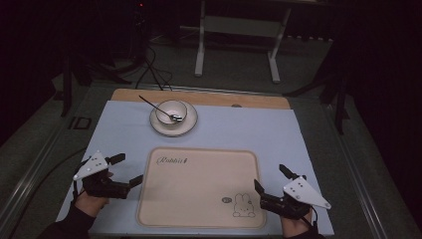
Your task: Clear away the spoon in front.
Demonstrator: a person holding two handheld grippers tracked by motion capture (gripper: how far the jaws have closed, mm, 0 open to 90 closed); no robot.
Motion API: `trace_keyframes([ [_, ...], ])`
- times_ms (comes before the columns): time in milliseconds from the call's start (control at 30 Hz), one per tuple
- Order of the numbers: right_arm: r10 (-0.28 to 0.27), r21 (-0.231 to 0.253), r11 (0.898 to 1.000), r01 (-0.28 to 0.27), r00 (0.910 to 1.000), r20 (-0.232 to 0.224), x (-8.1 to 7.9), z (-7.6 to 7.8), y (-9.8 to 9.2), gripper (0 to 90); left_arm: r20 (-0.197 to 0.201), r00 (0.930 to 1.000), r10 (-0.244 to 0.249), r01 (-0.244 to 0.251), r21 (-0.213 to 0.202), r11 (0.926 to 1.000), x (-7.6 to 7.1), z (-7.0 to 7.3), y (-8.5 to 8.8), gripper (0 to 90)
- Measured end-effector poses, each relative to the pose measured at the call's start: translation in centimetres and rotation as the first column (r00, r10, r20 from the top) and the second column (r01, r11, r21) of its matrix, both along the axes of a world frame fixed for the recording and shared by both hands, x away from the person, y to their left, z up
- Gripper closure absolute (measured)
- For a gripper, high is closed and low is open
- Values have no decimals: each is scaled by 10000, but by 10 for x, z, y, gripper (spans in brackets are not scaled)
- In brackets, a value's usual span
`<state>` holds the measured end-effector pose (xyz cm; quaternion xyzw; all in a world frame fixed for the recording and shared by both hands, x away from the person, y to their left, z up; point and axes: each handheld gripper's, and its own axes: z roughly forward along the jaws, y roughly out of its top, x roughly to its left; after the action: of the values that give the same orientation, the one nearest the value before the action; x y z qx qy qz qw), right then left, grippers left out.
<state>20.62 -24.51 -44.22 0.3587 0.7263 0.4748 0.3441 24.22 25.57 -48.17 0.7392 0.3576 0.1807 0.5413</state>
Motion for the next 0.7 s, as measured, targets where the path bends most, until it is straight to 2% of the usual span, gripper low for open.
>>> trace_keyframes([
  [167,111,40,9999,-111,9999,-8,-1,0,0,127,-37,9996,-279,279,-50,9996,-1,2,1,0],
  [300,147,36,9999,-147,9999,-26,-3,0,1,127,-195,9968,-773,780,346,9964,-1,5,-9,0],
  [333,147,36,9999,-147,9999,-26,-3,0,1,127,-195,9968,-773,780,346,9964,-1,5,-9,0],
  [400,157,63,9999,-157,9999,-19,-3,0,1,127,-439,9919,-1188,1207,436,9917,0,8,-17,0],
  [467,162,113,9998,-163,9999,19,-4,1,1,126,-490,9884,-1440,1466,549,9877,-2,13,-23,0],
  [600,165,116,9998,-165,9999,34,-4,1,1,126,-376,9793,-1990,2012,696,9771,-4,29,-31,0],
  [700,174,146,9997,-174,9998,5,-4,0,1,126,-277,9745,-2225,2239,618,9727,-6,39,-34,0],
])
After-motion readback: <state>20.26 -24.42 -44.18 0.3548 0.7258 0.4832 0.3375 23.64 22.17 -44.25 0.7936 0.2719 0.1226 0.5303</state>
